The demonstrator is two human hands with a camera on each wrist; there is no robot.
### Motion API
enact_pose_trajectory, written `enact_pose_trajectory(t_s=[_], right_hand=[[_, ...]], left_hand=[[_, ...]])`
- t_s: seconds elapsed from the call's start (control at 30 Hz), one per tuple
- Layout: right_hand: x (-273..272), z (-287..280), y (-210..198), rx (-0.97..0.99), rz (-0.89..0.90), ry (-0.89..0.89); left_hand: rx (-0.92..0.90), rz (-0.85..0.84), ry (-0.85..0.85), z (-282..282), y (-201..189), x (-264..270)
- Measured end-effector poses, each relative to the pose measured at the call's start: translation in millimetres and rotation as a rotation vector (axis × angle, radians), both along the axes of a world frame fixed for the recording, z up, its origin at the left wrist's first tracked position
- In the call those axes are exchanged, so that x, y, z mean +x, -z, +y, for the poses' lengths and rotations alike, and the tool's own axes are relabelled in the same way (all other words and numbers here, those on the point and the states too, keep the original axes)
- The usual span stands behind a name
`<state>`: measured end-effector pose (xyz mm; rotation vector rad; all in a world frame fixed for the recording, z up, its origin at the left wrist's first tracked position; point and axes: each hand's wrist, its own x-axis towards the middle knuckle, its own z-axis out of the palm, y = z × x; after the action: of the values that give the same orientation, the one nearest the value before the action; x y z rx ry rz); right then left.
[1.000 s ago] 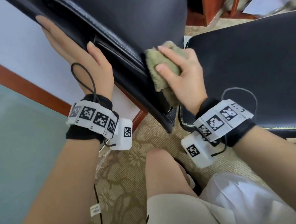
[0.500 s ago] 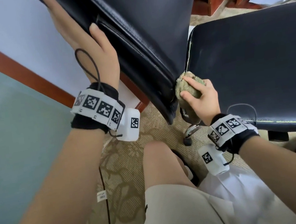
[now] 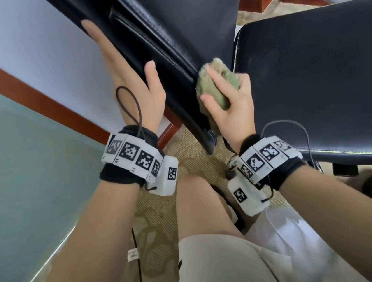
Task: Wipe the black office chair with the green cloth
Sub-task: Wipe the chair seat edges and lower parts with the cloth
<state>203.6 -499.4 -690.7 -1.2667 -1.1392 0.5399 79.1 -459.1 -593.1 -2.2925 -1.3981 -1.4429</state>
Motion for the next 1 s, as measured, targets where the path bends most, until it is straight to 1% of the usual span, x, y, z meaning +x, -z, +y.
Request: enact_pose_trajectory(t_s=[0.07, 0.13, 0.23, 0.3, 0.37, 0.43, 0.47, 0.53, 0.67, 0.8, 0.9, 1.0], right_hand=[[4, -9, 24, -0.131, -0.034, -0.006], [10, -12, 38, -0.247, -0.080, -0.024], [18, -12, 31, -0.276, -0.128, -0.015], [17, -15, 12, -0.170, -0.102, 0.013], [10, -16, -17, 0.021, -0.062, 0.022], [-1, -10, -47, 0.168, -0.061, 0.014], [-6, -4, -57, 0.200, -0.075, 0.009], [-15, 7, -64, 0.186, -0.102, -0.002], [-22, 8, -34, 0.136, -0.065, 0.044], [-9, -3, 6, 0.050, -0.168, 0.080], [4, -14, 32, -0.114, -0.144, 0.025], [18, -22, 41, -0.229, -0.095, -0.051]], left_hand=[[-0.017, -0.012, -0.012, 2, 1, 0], [-0.012, -0.020, -0.028, 4, 3, 0], [0.002, -0.023, -0.065, 5, 6, 1], [-0.003, -0.021, -0.070, 5, 7, -1], [-0.016, -0.020, -0.069, 4, 6, -2], [-0.006, -0.019, -0.065, 3, 6, -2], [0.002, -0.024, -0.068, 2, 4, 0], [0.021, -0.022, -0.073, 2, 3, 1], [-0.006, -0.018, -0.067, 5, 5, -5], [-0.047, -0.021, -0.081, 4, 5, -1], [-0.076, -0.020, -0.121, 2, 5, 0], [-0.092, -0.018, -0.144, 0, 6, 0]])
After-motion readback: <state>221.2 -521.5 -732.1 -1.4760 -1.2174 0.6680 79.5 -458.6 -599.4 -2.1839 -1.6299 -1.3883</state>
